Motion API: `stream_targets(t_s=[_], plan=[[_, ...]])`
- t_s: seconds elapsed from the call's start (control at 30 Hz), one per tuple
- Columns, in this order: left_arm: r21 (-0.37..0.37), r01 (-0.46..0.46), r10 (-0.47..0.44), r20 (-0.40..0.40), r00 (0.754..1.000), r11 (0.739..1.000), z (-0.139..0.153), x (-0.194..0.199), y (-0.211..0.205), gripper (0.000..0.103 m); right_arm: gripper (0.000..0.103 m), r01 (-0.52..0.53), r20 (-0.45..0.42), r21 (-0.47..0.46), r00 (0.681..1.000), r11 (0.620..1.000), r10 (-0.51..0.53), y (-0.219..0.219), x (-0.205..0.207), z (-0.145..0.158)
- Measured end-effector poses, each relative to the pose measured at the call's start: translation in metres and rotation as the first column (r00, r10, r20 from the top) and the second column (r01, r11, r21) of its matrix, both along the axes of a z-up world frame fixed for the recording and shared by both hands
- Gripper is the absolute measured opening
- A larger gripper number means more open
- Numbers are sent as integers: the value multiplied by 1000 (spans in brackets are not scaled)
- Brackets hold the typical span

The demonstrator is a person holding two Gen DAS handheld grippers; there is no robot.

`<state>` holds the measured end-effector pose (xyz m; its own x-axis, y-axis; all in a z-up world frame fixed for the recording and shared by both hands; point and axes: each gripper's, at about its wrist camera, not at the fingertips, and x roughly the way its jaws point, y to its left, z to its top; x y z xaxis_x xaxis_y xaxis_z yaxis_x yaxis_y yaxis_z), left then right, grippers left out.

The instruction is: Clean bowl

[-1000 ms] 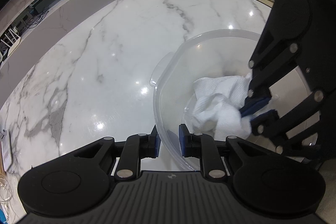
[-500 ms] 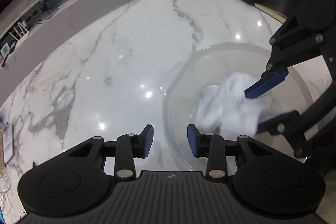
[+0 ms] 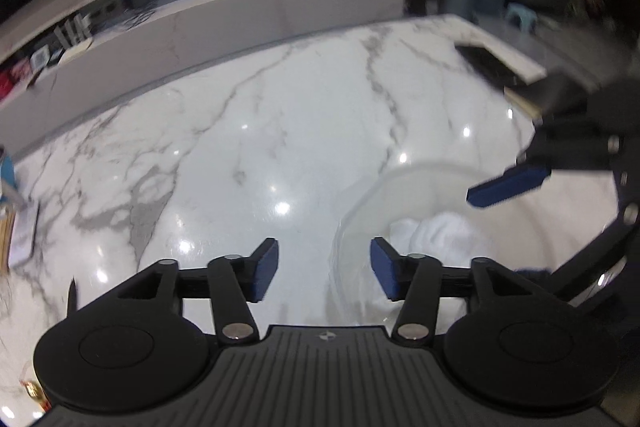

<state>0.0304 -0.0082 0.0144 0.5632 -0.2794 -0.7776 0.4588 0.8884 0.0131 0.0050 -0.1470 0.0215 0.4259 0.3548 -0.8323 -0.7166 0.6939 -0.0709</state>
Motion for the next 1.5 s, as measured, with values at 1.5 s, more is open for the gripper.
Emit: stream_targets(t_s=[1.5], plan=[[58, -335, 332, 58, 942, 940, 7, -59, -14, 77, 77, 548, 86, 218, 813, 808, -575, -52, -57, 13]])
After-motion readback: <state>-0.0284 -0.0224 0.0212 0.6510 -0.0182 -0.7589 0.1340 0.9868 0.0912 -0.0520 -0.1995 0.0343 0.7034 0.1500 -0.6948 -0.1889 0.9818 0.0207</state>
